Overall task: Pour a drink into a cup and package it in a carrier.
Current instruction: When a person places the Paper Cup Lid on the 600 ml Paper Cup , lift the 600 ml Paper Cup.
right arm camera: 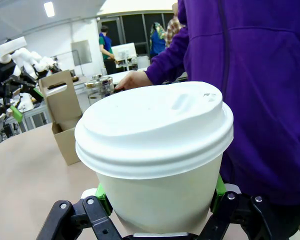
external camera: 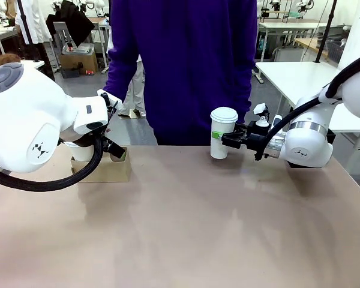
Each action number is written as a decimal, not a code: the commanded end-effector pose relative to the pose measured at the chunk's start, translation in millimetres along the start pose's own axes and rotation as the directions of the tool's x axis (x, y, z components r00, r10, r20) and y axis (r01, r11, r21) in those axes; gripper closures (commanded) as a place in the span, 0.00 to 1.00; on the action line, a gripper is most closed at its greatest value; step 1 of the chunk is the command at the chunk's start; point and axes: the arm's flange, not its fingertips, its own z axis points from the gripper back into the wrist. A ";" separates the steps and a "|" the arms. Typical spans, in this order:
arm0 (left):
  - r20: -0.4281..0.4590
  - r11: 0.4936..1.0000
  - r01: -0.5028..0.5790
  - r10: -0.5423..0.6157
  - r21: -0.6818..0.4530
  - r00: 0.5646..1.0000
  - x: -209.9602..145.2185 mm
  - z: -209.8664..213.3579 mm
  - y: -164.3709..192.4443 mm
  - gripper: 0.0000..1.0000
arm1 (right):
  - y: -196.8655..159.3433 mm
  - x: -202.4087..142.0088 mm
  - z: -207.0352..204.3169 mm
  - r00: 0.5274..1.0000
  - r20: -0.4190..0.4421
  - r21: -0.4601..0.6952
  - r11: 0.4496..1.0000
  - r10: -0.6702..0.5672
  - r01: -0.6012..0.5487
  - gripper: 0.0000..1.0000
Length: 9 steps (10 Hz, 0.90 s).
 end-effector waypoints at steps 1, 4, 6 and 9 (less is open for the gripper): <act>0.003 1.000 -0.001 0.001 0.001 1.000 -0.5 1.4 0.6 0.00 | 12.7 13.9 0.2 1.000 -0.016 -0.033 0.999 0.003 -0.004 0.16; 0.003 1.000 -0.001 0.001 0.001 1.000 -0.5 1.4 0.6 0.00 | 32.7 91.0 -3.7 1.000 -0.017 -0.070 0.998 -0.005 0.004 0.16; 0.003 1.000 -0.001 0.001 0.001 1.000 -0.5 1.4 0.6 0.00 | 56.0 147.7 6.4 1.000 -0.013 -0.033 0.999 -0.004 0.004 0.16; 0.003 1.000 -0.001 0.001 0.001 1.000 -0.5 1.4 0.6 0.00 | 108.5 231.0 34.2 0.999 -0.038 0.049 0.999 0.026 -0.025 0.16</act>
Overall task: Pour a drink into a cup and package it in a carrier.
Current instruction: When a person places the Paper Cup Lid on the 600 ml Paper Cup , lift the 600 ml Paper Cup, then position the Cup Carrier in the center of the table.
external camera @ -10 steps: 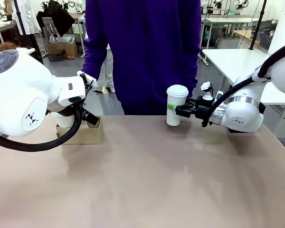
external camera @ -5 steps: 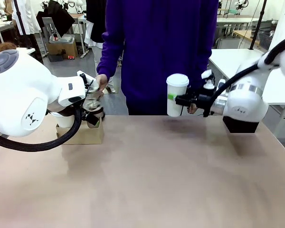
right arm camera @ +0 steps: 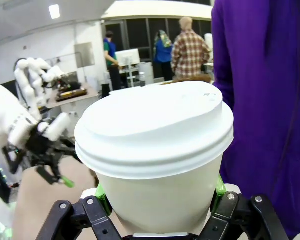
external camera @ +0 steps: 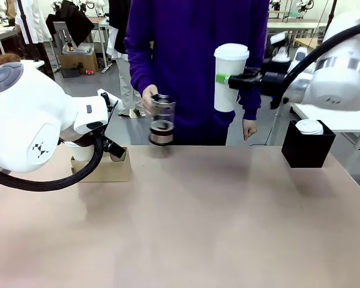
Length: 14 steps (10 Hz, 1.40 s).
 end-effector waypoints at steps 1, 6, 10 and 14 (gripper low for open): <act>0.002 1.000 -0.002 0.002 0.001 1.000 -0.8 1.2 0.8 0.00 | 32.7 31.8 22.5 0.999 -0.046 0.083 0.996 -0.014 0.018 0.16; 0.002 1.000 -0.002 0.002 0.001 1.000 -0.8 1.2 0.8 0.00 | 49.1 54.2 28.5 0.999 -0.037 0.077 0.997 0.020 -0.017 0.16; 0.002 1.000 -0.002 0.002 0.001 1.000 -0.8 1.2 0.8 0.00 | 49.1 54.2 28.5 0.999 -0.037 0.077 0.997 0.020 -0.017 0.16; 0.002 1.000 -0.002 0.002 0.001 1.000 -0.8 1.2 0.8 0.00 | 49.1 54.2 28.5 0.999 -0.037 0.077 0.997 0.020 -0.017 0.16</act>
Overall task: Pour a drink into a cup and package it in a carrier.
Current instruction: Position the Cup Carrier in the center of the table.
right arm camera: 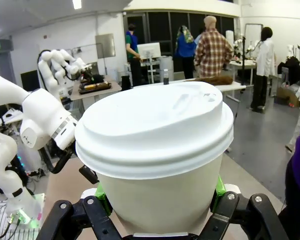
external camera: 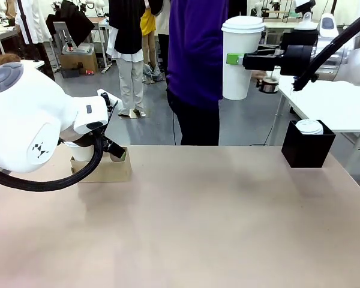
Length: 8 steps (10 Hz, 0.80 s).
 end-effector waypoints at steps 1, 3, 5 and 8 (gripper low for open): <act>0.002 1.000 -0.002 0.002 0.001 1.000 -0.8 1.3 0.9 0.00 | 2.6 3.7 -2.5 1.000 -0.001 -0.011 1.000 0.005 -0.005 0.16; -0.021 0.999 -0.013 0.014 0.049 1.000 13.4 17.9 -1.6 0.00 | 2.6 3.7 -2.5 1.000 -0.001 -0.011 1.000 0.005 -0.005 0.16; -0.078 0.994 -0.098 0.102 0.055 0.992 44.4 49.3 -2.3 0.00 | 2.6 3.7 -2.5 1.000 -0.001 -0.011 1.000 0.005 -0.005 0.16; -0.113 0.966 -0.228 0.241 0.119 0.964 103.5 97.1 13.3 0.00 | 2.6 3.7 -2.5 1.000 -0.001 -0.011 1.000 0.005 -0.005 0.16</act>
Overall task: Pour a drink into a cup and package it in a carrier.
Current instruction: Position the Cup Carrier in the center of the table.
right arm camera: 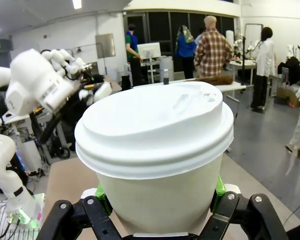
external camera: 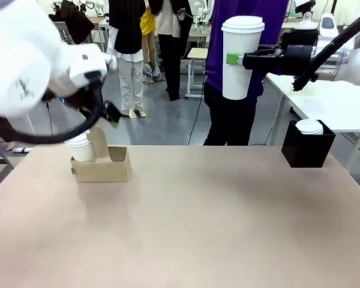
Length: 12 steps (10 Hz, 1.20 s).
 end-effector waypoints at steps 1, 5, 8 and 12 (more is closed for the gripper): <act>-0.038 0.992 -0.088 0.092 0.085 0.995 37.5 7.9 7.0 0.00 | 2.3 3.3 -2.1 1.000 -0.001 -0.011 1.000 0.004 -0.004 0.16; -0.134 0.966 -0.228 0.244 0.122 0.961 65.0 -21.4 53.4 0.00 | 2.3 3.3 -2.1 1.000 -0.001 -0.011 1.000 0.004 -0.004 0.16; -0.192 0.931 -0.333 0.358 0.150 0.914 57.1 -56.7 74.8 0.00 | 2.3 3.3 -2.1 1.000 -0.001 -0.011 1.000 0.004 -0.004 0.16; -0.216 0.888 -0.422 0.454 0.182 0.864 48.5 -82.2 82.7 0.00 | 2.3 3.3 -2.1 1.000 -0.001 -0.011 1.000 0.004 -0.004 0.16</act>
